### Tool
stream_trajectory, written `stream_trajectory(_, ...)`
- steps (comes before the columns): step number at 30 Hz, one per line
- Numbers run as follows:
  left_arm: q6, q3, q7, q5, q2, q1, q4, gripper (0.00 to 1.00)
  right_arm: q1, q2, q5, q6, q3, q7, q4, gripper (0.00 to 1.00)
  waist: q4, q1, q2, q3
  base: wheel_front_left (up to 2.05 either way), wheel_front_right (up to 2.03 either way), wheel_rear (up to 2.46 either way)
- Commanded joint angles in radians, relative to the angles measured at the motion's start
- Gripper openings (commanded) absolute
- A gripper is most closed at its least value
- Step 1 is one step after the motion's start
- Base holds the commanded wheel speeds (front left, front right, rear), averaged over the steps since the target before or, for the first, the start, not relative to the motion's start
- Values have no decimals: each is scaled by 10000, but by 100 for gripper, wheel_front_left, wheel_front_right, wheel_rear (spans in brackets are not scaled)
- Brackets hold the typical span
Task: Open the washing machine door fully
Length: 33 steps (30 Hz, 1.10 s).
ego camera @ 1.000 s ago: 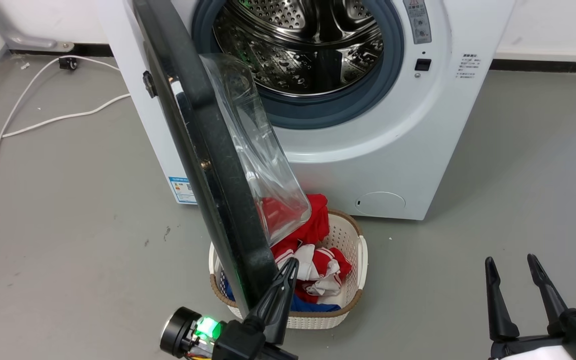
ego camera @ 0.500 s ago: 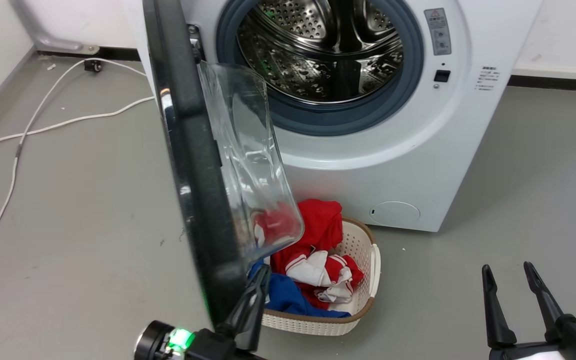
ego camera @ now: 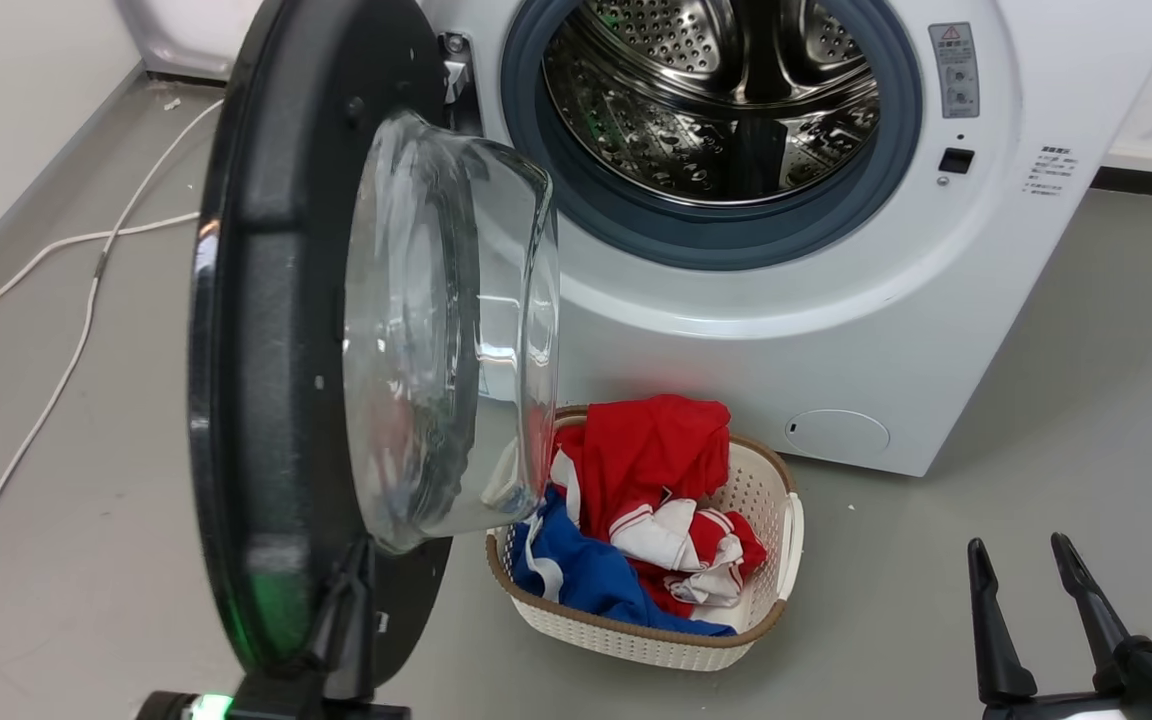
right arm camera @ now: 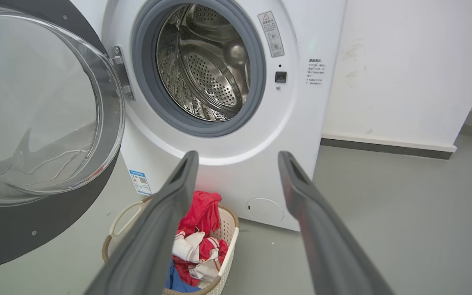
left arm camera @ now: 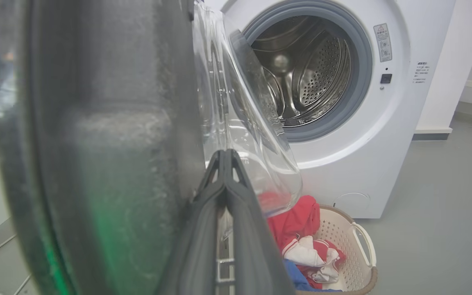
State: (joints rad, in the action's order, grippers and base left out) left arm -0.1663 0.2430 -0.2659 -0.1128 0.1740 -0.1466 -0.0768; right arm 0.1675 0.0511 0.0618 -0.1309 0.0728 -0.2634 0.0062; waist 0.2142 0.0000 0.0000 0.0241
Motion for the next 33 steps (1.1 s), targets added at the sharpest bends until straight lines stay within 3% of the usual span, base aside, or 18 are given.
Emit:
stream_trajectory(1, -84, -175, 25, -70, 75, -61, -25, 0, 38, -17, 7, 2, -12, -18, 7, 100, 36, 0, 0, 33, 0, 0, 0)
stream_trajectory(13, -522, -1875, 25, -719, 647, 135, 55, 0, -315, -16, -150, 2, -2, -18, -103, 100, 37, 0, 0, 397, 0, 0, 0)
stream_trajectory(27, -636, -3522, 24, -1392, 977, 1030, 726, 0, -681, -16, -379, 2, 90, -18, -331, 100, -99, 0, 0, 1235, 0, 0, 0)
stream_trajectory(33, -494, -4381, 24, -1600, 1226, 1473, 1151, 0, -827, -17, -522, 2, 111, -18, -415, 100, -138, 0, 0, 1616, 0, 0, 0)
